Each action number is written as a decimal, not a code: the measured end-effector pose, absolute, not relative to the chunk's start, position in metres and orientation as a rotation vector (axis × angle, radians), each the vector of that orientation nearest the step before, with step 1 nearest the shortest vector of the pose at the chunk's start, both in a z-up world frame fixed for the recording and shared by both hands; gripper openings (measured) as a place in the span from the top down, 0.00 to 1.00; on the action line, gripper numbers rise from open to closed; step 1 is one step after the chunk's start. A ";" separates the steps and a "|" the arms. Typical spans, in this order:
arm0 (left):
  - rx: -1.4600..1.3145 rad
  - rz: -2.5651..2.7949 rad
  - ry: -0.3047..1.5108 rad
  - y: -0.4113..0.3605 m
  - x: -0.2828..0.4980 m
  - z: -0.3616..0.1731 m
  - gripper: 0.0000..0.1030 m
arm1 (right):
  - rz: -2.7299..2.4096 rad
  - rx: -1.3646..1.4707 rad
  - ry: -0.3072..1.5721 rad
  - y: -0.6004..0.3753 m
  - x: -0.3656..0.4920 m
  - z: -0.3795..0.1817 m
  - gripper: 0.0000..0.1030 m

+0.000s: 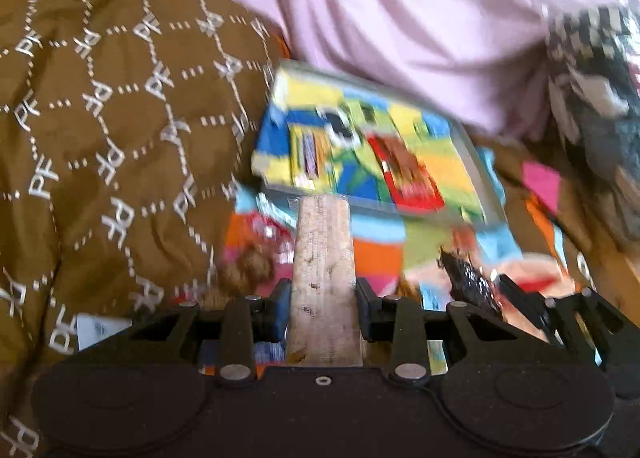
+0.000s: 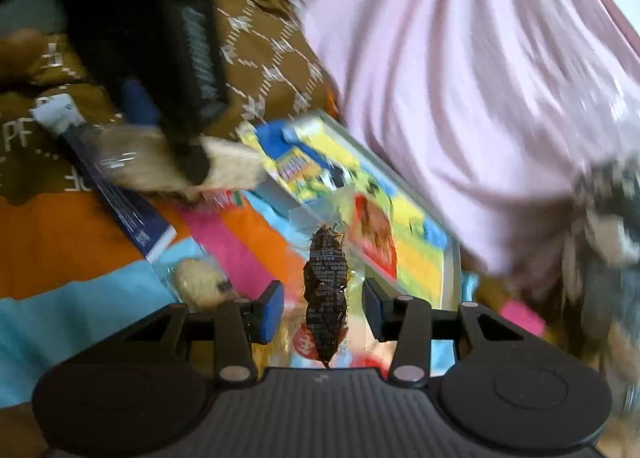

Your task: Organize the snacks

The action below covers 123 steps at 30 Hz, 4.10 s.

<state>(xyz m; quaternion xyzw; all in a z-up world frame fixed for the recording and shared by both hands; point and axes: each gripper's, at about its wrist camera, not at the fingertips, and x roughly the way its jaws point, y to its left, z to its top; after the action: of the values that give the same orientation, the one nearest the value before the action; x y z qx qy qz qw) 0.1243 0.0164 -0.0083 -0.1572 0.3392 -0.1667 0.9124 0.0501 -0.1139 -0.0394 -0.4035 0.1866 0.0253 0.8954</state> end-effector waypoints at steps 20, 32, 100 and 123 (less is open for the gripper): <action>-0.427 -0.277 0.375 -0.007 0.239 0.010 0.66 | 0.007 -0.744 0.045 -0.159 0.169 -0.023 0.54; -0.423 -0.250 0.469 -0.014 0.289 -0.022 0.66 | 0.017 -0.538 0.201 -0.178 0.226 -0.024 0.54; -0.173 -0.134 0.266 0.019 0.064 0.053 0.01 | -0.011 -0.141 0.059 -0.214 0.012 0.051 0.00; -0.130 -0.067 0.479 0.040 0.016 0.025 0.01 | 0.076 -0.026 0.427 -0.199 -0.020 0.008 0.00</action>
<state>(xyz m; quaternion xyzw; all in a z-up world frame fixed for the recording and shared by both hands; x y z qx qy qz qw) 0.0159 0.0404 0.0246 -0.0646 0.2368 -0.0333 0.9688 -0.0198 -0.1985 0.0081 -0.0129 0.2117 0.0375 0.9765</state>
